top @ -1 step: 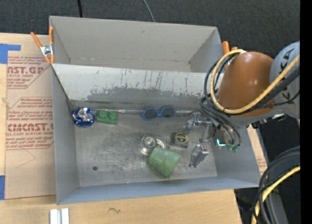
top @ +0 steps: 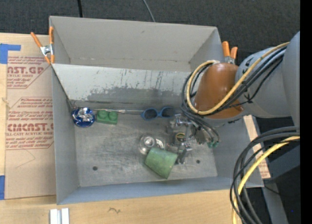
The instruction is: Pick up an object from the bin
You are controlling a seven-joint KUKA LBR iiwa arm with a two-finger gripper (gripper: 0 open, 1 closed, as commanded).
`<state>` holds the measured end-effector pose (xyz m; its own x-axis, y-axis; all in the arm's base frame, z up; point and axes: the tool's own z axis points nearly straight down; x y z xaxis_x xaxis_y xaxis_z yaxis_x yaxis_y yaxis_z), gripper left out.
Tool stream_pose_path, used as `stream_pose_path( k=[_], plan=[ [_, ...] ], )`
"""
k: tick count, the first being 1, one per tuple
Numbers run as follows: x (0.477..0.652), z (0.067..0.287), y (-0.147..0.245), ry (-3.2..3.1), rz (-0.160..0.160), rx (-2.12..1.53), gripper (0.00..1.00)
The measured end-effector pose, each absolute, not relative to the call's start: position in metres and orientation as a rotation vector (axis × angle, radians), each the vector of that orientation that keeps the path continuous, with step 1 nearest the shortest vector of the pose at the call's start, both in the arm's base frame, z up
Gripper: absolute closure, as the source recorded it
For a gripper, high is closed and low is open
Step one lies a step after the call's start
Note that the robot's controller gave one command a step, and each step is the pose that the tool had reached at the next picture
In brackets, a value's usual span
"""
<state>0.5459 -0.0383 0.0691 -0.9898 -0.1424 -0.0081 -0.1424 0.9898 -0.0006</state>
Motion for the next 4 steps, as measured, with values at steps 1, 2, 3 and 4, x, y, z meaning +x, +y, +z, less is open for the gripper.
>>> stream_pose_path(
  k=[1, 2, 3, 4],
  plan=[
    [0.557, 0.095, -0.056, 3.050, -0.001, -0.736, 0.00],
    [0.580, 0.071, -0.054, 3.023, 0.003, -0.849, 0.00],
    [0.580, 0.074, -0.055, 3.021, 0.000, -0.848, 1.00],
    [0.574, 0.227, -0.050, 2.922, -0.005, -1.129, 1.00]
  ],
)
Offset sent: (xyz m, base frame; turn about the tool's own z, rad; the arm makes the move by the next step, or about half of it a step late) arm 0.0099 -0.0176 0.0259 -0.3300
